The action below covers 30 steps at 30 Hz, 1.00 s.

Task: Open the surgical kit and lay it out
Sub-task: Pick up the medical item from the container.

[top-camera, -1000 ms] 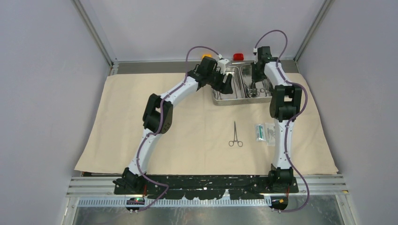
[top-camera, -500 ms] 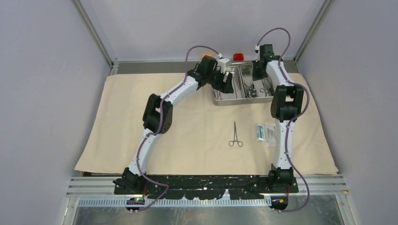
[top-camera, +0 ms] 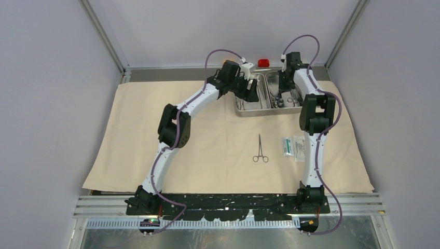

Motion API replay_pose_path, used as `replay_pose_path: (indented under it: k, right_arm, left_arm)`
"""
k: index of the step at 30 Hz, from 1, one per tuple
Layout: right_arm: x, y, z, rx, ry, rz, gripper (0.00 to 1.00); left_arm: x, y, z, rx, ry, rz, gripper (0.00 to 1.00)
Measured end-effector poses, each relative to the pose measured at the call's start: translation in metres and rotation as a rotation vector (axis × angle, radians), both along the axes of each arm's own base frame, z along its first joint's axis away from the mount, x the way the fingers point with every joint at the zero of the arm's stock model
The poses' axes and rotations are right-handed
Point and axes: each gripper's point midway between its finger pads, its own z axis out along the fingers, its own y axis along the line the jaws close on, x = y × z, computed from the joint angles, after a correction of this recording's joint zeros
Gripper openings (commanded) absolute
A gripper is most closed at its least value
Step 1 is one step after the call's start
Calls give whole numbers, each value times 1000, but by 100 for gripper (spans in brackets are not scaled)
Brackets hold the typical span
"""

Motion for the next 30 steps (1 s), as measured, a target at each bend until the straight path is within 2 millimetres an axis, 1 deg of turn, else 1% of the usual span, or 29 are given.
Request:
replay_pose_path:
  k: [10, 16, 21, 25, 28, 30]
  right_arm:
    - [0, 3, -1, 3, 0, 8, 15]
    - [-2, 4, -3, -4, 9, 7, 21]
    - [-4, 3, -4, -17, 18, 3, 22]
    - [-5, 2, -5, -24, 18, 0, 20]
    - [-5, 2, -5, -25, 20, -1, 13]
    - [-6, 2, -5, -25, 25, -2, 12]
  left_arm:
    - [0, 0, 0, 0, 0, 0, 72]
    - [0, 0, 0, 0, 0, 0, 72]
    - [0, 0, 0, 0, 0, 0, 72]
    - [0, 0, 0, 0, 0, 0, 72]
    - [0, 0, 0, 0, 0, 0, 72]
    - [0, 0, 0, 1, 0, 0, 72]
